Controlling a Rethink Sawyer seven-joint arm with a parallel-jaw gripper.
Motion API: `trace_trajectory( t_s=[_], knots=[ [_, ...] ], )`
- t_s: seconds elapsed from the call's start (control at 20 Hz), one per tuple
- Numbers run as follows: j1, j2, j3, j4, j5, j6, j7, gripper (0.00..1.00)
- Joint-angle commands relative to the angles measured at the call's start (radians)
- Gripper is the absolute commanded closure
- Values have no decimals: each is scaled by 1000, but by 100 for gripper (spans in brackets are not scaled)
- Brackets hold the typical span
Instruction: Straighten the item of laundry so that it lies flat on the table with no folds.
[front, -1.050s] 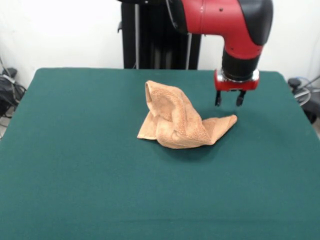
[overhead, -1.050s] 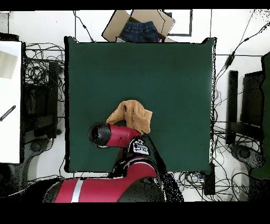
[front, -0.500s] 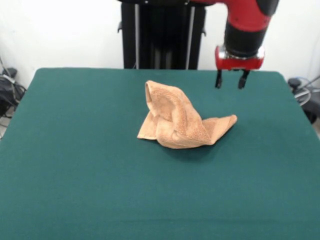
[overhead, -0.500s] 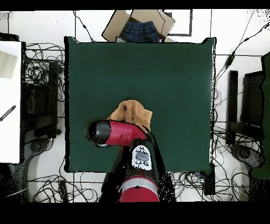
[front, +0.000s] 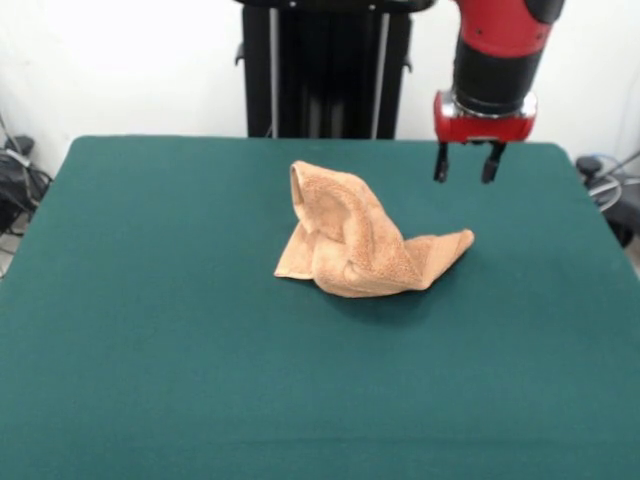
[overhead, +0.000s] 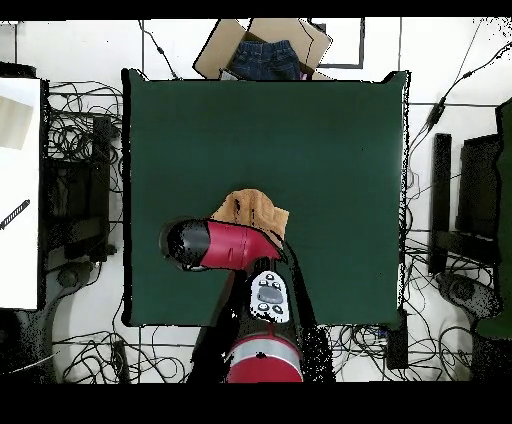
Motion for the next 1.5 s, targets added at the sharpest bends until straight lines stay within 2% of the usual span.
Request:
trace_trajectory(
  t_s=[0.05,0.6,1.5],
  knots=[
    [1,100,-7,-116,55,7,243,0],
    [-14,153,-3,-164,50,-20,234,0],
    [-7,204,-5,-157,35,-150,239,0]
  ],
)
